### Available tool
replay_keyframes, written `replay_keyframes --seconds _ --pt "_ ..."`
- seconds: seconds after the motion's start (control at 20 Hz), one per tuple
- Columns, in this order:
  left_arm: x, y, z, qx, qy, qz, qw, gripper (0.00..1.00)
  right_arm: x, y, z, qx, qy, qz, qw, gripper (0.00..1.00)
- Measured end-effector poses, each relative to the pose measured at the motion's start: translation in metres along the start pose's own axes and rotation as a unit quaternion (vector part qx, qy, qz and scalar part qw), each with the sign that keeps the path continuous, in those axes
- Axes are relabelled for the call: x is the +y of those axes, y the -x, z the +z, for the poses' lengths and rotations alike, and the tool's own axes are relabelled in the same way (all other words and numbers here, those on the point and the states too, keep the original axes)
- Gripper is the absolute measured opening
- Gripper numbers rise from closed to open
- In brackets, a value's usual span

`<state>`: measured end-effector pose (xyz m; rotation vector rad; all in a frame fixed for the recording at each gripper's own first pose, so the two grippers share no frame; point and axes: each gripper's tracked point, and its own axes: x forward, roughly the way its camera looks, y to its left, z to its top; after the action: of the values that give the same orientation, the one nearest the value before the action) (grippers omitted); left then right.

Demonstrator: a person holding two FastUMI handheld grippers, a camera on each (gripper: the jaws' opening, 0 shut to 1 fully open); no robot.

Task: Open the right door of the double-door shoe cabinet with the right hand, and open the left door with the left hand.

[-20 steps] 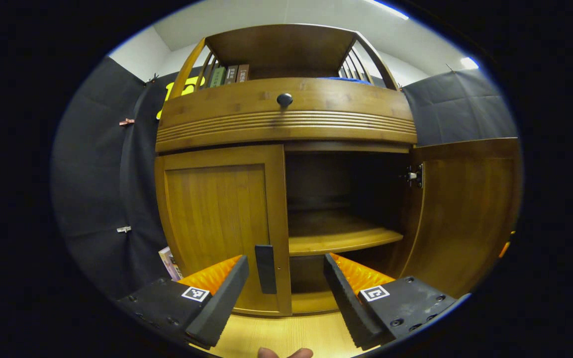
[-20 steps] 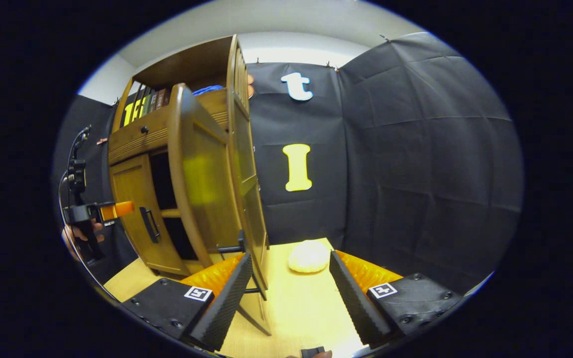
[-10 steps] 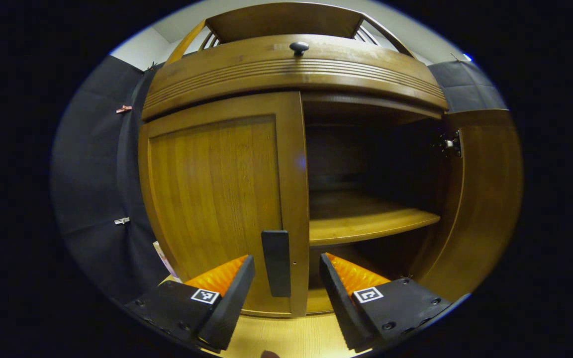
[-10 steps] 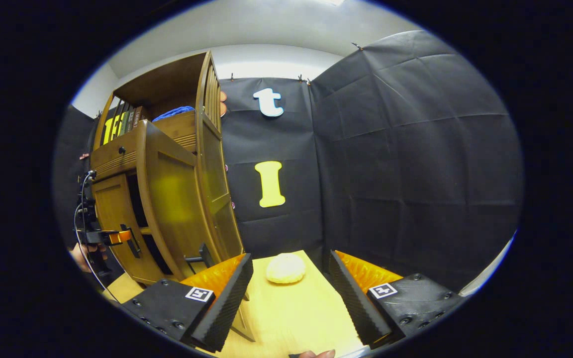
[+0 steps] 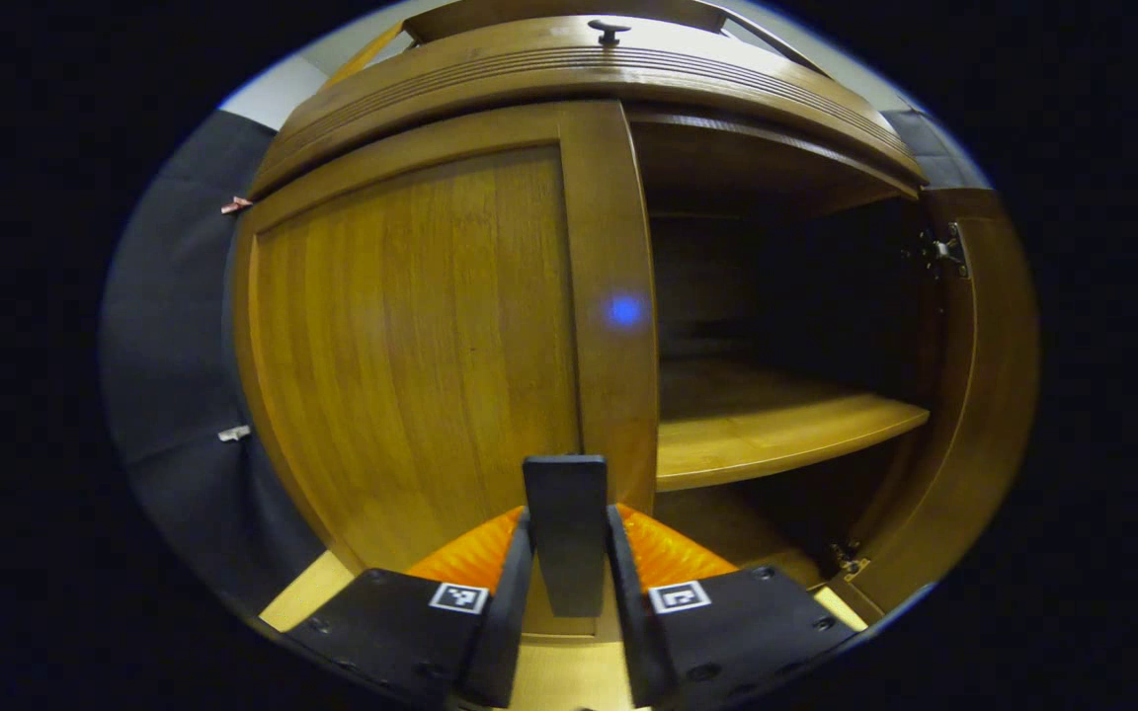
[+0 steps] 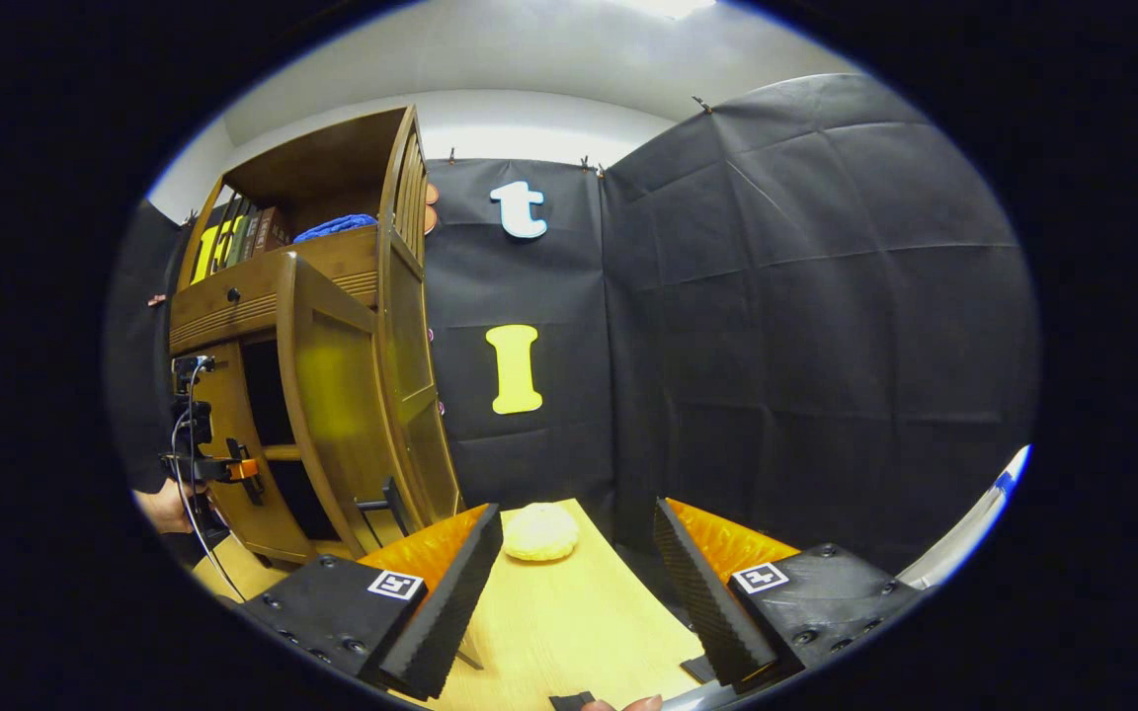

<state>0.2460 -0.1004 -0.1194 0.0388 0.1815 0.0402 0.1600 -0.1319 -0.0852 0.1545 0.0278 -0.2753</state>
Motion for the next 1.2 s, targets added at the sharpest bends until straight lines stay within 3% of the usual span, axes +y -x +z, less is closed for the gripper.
replay_keyframes --seconds 0.05,0.1,0.2,0.4,0.45,0.5,0.65,0.7,1.2 --pt "0.000 0.000 -0.001 0.001 0.005 -0.004 1.000 0.40 0.000 0.001 0.002 -0.002 0.001 -0.002 1.000 0.98" --pt "0.001 -0.003 -0.002 0.000 0.008 -0.007 1.000 0.36 0.002 0.002 0.004 -0.004 0.002 -0.002 1.000 0.91" --pt "0.002 0.000 -0.003 0.005 0.008 -0.008 1.000 0.34 0.008 0.005 0.007 -0.007 0.004 0.001 1.000 0.97" --pt "0.005 0.017 -0.007 0.008 0.014 -0.008 1.000 0.32 0.021 0.009 0.015 -0.018 0.011 0.007 1.000 1.00" --pt "0.007 0.025 -0.008 0.008 0.015 -0.009 1.000 0.32 0.025 0.011 0.018 -0.022 0.014 0.008 1.000 0.92" --pt "0.009 0.033 -0.011 0.007 0.015 -0.011 1.000 0.32 0.030 0.013 0.021 -0.025 0.018 0.010 0.999 1.00" --pt "0.018 0.058 -0.016 0.008 0.013 -0.022 1.000 0.32 0.049 0.019 0.027 -0.032 0.027 0.014 0.999 1.00" --pt "0.023 0.068 -0.017 0.008 0.014 -0.026 1.000 0.32 0.055 0.020 0.030 -0.035 0.029 0.015 0.999 0.92" --pt "0.079 0.149 -0.038 0.014 0.010 -0.031 0.999 0.30 0.119 0.037 0.026 -0.033 0.047 0.045 0.997 0.92"
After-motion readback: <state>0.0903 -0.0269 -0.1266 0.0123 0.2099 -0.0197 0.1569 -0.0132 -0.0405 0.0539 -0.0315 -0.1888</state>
